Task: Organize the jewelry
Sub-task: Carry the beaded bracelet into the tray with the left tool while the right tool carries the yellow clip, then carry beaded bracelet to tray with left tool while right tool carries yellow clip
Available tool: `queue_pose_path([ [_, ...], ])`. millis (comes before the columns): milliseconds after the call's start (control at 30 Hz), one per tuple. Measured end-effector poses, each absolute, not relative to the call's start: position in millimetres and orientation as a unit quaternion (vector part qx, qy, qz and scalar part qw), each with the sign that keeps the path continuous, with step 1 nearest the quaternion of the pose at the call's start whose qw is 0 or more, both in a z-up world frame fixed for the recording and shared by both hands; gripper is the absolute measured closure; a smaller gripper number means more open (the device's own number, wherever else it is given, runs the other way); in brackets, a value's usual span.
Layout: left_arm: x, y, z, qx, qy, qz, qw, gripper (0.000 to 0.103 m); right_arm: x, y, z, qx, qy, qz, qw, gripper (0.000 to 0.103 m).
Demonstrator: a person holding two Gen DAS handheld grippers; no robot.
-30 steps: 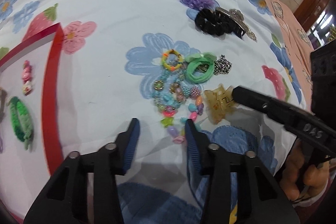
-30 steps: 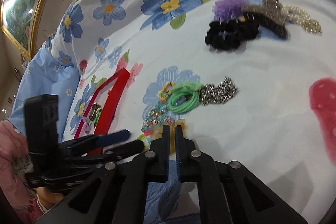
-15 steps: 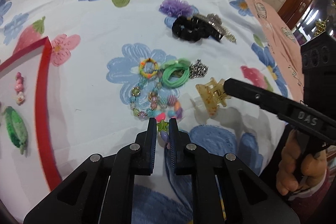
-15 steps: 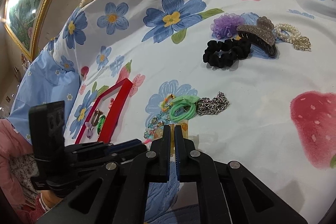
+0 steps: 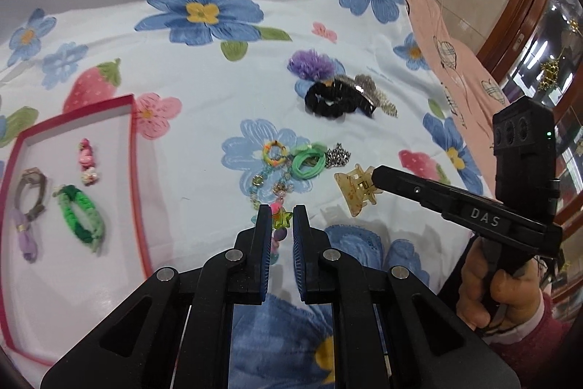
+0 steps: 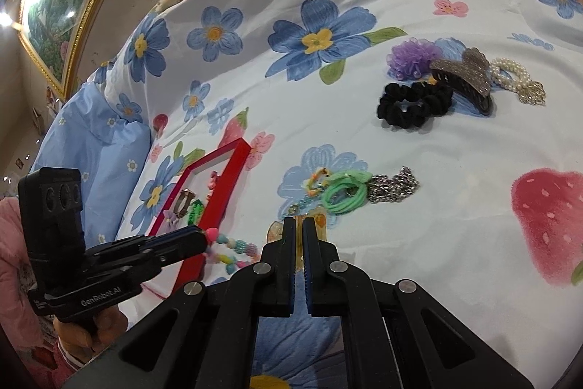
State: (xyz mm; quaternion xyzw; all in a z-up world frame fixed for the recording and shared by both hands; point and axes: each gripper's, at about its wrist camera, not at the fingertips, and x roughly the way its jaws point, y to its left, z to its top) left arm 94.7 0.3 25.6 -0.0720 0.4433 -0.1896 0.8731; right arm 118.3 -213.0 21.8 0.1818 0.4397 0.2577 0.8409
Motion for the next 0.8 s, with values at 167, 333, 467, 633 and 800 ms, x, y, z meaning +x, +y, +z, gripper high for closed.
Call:
queue_pose_path([
  [167, 83.5, 16.0, 39.0, -0.081, 0.427, -0.179, 0.883, 0.093, 115.7, -201.6, 28.1, 0.176, 0.436, 0.271, 0.84, 0.1],
  [333, 74.1, 35.4, 48.4, -0.088, 0.416, -0.163, 0.89, 0.093, 114.1, -183.4, 31.2, 0.167, 0.437, 0.289, 0.835, 0.1],
  [467, 67.7, 55.3, 55.0, -0.096, 0.407, -0.146, 0.897, 0.093, 112.6, -166.9, 34.0, 0.161, 0.438, 0.306, 0.83, 0.1],
  [633, 59.6, 82.6, 61.2, -0.106, 0.396, -0.12, 0.904, 0.093, 111.3, -138.1, 38.5, 0.149, 0.438, 0.332, 0.822, 0.1],
  [800, 52.6, 111.4, 59.7, -0.119, 0.392, -0.094, 0.907, 0.093, 110.0, -104.6, 42.7, 0.137, 0.438, 0.361, 0.812, 0.1],
])
